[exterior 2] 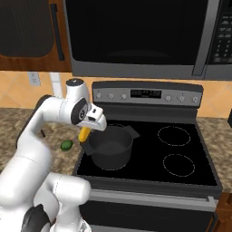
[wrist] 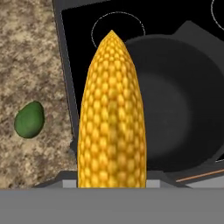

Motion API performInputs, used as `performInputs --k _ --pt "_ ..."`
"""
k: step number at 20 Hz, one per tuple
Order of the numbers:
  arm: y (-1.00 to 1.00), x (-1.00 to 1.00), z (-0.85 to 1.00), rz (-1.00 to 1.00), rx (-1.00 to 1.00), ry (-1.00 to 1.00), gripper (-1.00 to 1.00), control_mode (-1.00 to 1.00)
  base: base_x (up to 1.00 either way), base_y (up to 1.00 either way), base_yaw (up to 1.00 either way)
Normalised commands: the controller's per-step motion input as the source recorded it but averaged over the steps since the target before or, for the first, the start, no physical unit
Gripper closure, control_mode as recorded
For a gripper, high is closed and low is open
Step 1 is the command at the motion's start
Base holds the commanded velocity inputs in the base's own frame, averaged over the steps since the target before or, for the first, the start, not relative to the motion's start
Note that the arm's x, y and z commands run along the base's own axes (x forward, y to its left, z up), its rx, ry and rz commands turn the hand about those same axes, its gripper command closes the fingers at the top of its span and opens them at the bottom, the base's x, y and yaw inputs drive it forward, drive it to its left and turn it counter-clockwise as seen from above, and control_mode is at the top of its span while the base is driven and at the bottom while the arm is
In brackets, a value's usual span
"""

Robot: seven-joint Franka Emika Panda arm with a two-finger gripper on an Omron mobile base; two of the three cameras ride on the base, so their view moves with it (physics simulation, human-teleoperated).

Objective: Put the avocado and corn in the pot. Retrieve the spatula and lightly stir the vegetables in the pot.

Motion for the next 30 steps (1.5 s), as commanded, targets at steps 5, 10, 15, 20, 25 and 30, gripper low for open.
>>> performInputs --k 5,10,15,20,25,30 --pt "-0.68 0.39 -0.48 -0.11 -0.06 0.00 1.00 -1.00 0.00 0.00 0.00" --pt "-0.44 0.51 -0.40 -0.09 -0.04 0.00 1.00 -1.00 0.00 0.00 0.00" --pt "-0.18 0.54 -0.46 -0.06 -0.01 0.01 1.00 -1.00 0.00 0.00 0.00" --pt "-0.01 0.18 -0.66 -0.02 0.00 0.02 1.00 -1.00 0.00 0.00 0.00" --pt "0.00 0.07 -0.35 -0.01 0.00 0.01 1.00 -1.00 0.00 0.00 0.00" --pt "0.00 0.06 -0.17 0.00 0.00 0.01 1.00 -1.00 0.00 0.00 0.00"
